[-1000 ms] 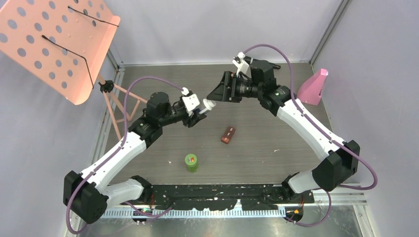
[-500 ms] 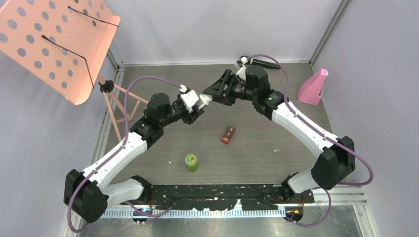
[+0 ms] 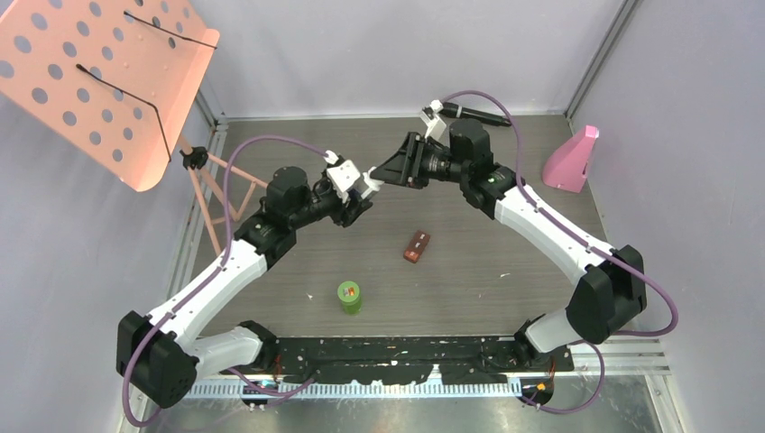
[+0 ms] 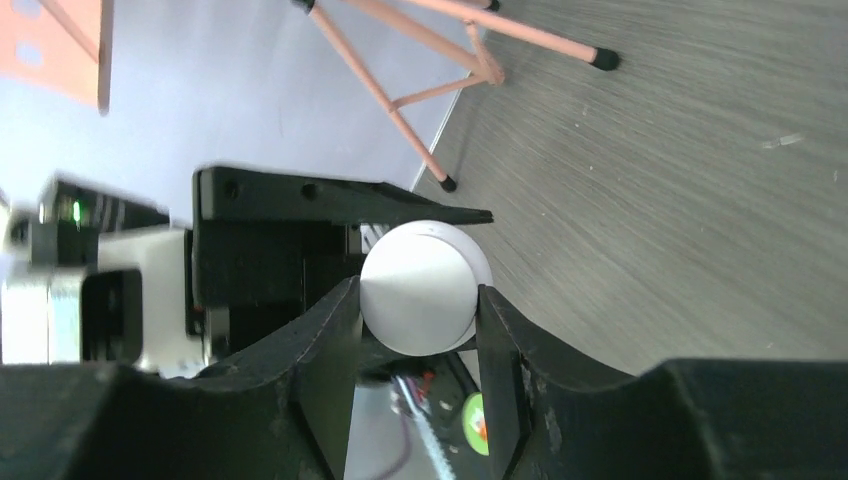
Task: Sort the pills into containers
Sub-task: Unscrew the lid of the pill bottle.
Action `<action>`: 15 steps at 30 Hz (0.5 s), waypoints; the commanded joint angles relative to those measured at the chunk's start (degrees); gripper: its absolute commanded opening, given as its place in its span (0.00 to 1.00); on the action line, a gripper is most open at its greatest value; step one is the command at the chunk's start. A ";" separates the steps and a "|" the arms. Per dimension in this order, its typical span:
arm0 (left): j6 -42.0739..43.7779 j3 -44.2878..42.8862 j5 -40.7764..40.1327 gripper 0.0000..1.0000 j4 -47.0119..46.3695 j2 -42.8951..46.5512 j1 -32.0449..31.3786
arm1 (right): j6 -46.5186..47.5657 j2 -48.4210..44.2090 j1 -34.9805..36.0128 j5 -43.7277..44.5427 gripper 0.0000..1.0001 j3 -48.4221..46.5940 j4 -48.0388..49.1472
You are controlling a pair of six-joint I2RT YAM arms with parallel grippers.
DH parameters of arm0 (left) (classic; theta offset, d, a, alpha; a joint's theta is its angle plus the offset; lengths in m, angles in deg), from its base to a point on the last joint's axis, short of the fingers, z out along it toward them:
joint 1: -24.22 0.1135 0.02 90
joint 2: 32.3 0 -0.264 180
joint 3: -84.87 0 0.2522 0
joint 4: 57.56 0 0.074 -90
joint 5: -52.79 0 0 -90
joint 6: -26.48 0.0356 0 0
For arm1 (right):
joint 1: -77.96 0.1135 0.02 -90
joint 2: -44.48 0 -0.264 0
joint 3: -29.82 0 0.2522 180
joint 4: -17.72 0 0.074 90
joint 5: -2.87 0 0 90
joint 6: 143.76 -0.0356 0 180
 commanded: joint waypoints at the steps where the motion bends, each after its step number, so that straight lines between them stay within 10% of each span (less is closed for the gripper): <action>1: -1.72 -3.44 9.14 0.00 6.35 1.93 -0.11 | 19.04 -0.56 -1.52 -15.85 0.05 1.13 12.43; 15: 3.65 -6.67 42.42 0.00 14.00 1.65 2.80 | 37.50 -2.00 -5.81 -37.86 0.06 -0.88 14.48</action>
